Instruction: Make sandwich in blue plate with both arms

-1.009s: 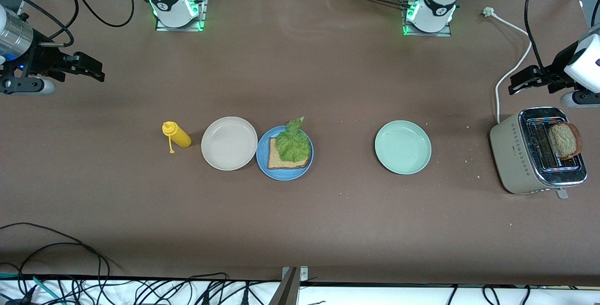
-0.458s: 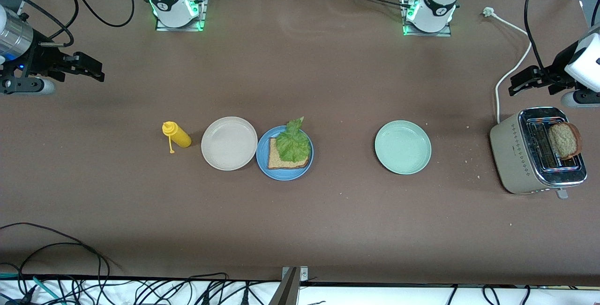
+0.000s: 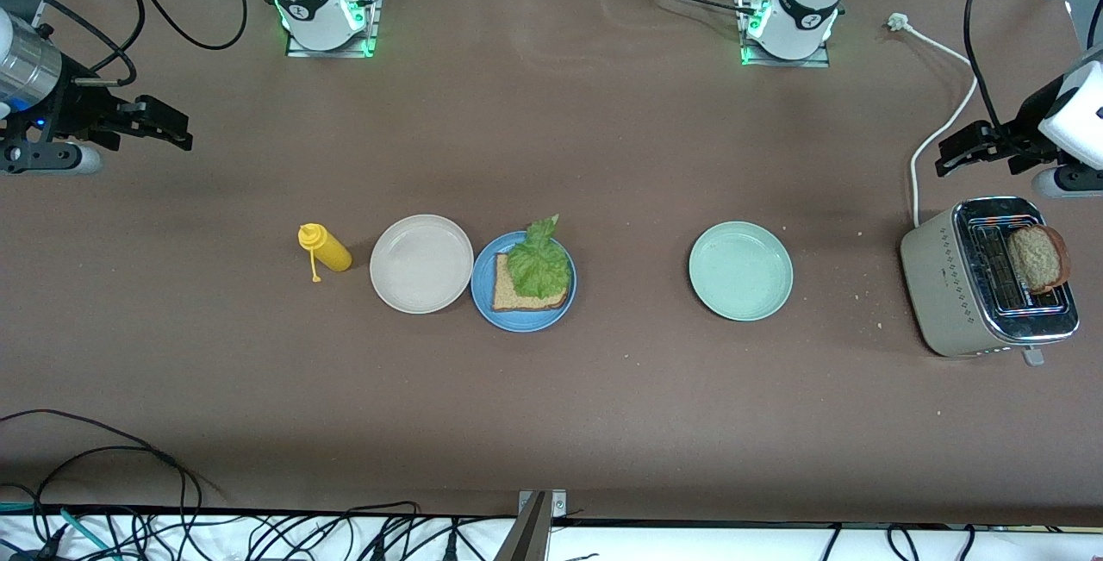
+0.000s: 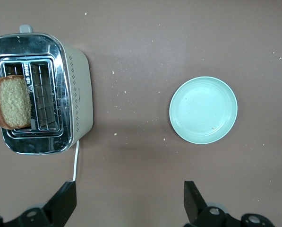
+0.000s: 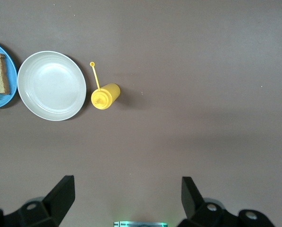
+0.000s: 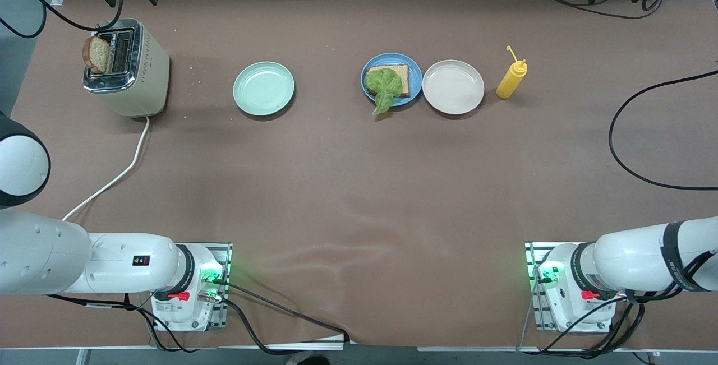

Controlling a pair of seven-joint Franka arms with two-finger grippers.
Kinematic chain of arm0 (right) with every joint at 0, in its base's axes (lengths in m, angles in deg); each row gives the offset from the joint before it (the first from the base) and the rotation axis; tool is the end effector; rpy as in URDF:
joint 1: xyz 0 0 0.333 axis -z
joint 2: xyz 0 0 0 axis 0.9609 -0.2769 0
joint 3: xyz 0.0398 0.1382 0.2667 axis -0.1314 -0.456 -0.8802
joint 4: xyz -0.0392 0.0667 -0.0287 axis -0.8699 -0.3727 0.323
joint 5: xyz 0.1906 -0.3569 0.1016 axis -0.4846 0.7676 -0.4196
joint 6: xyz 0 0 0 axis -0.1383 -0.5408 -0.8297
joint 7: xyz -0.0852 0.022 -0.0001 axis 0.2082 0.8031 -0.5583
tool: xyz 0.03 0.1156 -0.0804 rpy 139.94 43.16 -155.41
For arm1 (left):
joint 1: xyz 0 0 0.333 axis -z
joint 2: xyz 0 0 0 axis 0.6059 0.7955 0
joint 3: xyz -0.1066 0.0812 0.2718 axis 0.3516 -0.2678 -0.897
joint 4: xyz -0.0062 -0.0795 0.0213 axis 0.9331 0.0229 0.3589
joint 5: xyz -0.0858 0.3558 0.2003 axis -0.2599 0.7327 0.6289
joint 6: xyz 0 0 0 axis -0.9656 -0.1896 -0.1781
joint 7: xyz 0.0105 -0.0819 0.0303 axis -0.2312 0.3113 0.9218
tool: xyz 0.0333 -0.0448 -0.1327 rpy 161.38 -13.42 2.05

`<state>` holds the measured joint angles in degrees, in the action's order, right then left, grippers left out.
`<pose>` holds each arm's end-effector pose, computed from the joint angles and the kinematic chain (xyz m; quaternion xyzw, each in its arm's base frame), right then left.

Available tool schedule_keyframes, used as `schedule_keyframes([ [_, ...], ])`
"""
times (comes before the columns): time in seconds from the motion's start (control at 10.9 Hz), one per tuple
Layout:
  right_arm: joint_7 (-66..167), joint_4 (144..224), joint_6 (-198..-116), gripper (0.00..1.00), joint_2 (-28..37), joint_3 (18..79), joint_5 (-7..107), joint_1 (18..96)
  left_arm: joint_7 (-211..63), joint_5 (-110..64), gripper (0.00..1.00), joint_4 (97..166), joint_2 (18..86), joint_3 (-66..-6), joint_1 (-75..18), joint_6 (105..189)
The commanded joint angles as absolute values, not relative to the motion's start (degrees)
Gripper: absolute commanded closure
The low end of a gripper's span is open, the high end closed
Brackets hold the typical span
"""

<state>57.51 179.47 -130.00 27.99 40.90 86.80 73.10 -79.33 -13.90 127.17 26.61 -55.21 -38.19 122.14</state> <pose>0.5703 0.0283 0.5328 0.9986 0.0064 -0.0523 0.0011 0.5782 0.0191 0.5259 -0.9991 -0.0265 0.0314 0.0030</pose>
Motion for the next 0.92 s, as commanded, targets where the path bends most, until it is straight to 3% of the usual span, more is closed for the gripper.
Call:
schedule_keyframes([
  [0.0,57.8,179.5,-129.4,0.00,28.7,40.4,88.1,73.3,-80.7,-14.6,0.00,128.4,25.5,-55.0,-38.7,123.0],
  [0.46,44.0,180.4,-130.8,0.00,24.3,42.6,87.3,74.2,-80.7,-14.6,0.00,128.3,25.5,-55.0,-38.8,123.0],
  [0.83,24.8,181.6,-132.4,0.00,15.0,50.0,78.1,74.7,-80.7,-14.7,0.00,128.3,25.5,-55.1,-38.9,123.0],
])
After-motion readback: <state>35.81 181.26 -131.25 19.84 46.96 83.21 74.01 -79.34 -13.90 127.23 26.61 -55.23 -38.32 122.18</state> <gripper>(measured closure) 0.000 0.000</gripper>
